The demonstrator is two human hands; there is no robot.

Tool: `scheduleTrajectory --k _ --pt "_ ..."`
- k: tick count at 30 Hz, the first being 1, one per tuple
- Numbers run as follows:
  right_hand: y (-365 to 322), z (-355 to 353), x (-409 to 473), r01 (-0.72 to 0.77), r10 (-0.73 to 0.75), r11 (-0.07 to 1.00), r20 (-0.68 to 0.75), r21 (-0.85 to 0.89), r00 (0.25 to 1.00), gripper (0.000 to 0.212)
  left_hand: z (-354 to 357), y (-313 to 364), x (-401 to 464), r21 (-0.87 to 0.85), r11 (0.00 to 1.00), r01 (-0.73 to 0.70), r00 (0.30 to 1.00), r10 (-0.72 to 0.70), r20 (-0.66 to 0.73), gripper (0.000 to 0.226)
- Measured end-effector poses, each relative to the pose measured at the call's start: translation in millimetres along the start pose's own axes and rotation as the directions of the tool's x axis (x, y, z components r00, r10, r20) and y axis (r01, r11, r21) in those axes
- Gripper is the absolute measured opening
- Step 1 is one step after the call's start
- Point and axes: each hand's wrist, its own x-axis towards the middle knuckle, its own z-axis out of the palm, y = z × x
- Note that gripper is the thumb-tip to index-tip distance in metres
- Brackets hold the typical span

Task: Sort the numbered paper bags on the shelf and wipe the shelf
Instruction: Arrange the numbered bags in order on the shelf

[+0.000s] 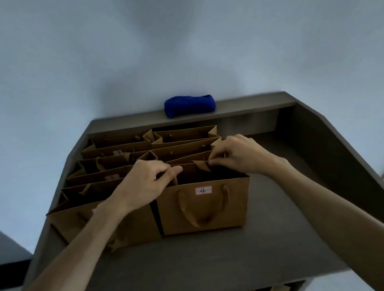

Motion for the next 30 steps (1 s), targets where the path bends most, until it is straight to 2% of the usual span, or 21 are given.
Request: scheduleTrajectory --k 4,8,11,13,17,21,26,30 --pt "-2 9 3 0.025 -0.026 0.999 -0.068 -0.025 0.997 0.019 3 -9 2 0.128 0.991 0.047 0.999 -0.047 0.0 0.048" --pt "4 9 2 0.025 -0.021 0.998 -0.081 0.05 0.996 0.022 7 -3 19 0.327 0.945 -0.022 0.99 0.065 -0.121 0.039" --pt "14 2 -5 -0.012 0.039 0.975 -0.119 0.221 0.992 0.024 13 8 38 0.281 0.959 -0.04 0.973 0.101 -0.206 0.027" --pt "23 -4 -7 -0.025 0.074 0.97 -0.195 0.242 0.978 0.021 19 15 54 0.248 0.969 -0.023 0.973 0.078 -0.217 0.028" --pt "50 -17 5 -0.055 0.115 0.974 -0.274 0.219 0.955 0.013 37 22 84 0.298 0.95 0.087 0.996 -0.085 -0.021 0.051" --pt "74 -26 35 -0.059 0.133 0.97 -0.314 0.235 0.94 0.016 57 16 96 0.378 0.911 0.162 0.965 -0.226 0.132 0.063" --pt "98 -33 96 -0.038 0.083 0.986 -0.284 0.16 0.955 0.021 62 14 96 0.377 0.908 0.18 0.952 -0.257 0.165 0.058" --pt "104 -29 152 -0.009 0.024 0.997 -0.18 0.079 0.983 0.04 61 17 97 0.382 0.904 0.19 0.951 -0.267 0.158 0.055"
